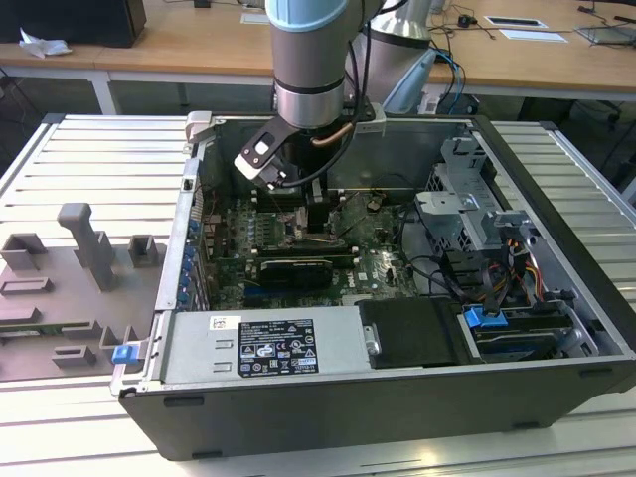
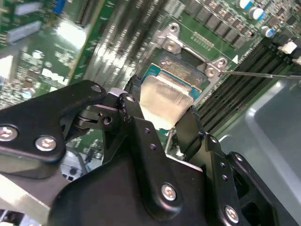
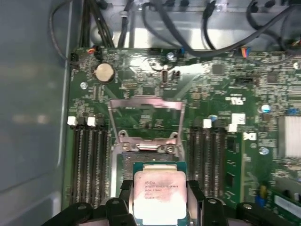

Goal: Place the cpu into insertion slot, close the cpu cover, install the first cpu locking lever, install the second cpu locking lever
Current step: 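Place the cpu into insertion slot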

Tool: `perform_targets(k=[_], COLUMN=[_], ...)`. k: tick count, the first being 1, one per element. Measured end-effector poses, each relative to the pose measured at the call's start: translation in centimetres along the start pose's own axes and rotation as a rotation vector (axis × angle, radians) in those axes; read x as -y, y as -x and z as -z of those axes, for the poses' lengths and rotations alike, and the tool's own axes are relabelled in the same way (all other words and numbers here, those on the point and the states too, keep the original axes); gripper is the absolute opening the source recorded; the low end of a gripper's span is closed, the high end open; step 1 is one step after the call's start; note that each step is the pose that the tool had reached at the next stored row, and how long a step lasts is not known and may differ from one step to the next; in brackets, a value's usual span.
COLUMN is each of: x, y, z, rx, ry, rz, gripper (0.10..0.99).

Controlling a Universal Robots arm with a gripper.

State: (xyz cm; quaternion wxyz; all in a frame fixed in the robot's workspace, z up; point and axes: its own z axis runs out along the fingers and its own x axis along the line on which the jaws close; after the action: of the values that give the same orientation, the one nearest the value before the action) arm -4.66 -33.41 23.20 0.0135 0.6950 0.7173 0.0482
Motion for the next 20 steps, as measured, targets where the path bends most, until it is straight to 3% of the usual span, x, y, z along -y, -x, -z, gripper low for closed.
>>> perform_targets(k=[5,9,20], x=[0.15,0.4,0.47], y=[-0.26,-0.65,-1.02], z=[-0.65,-1.95,-2.88], rx=[0.0018,0.0021,0.0041], ry=[0.001,0.001,0.002], rz=[-0.021,-0.024,-0.046], gripper=[0.541,0.541,0.541])
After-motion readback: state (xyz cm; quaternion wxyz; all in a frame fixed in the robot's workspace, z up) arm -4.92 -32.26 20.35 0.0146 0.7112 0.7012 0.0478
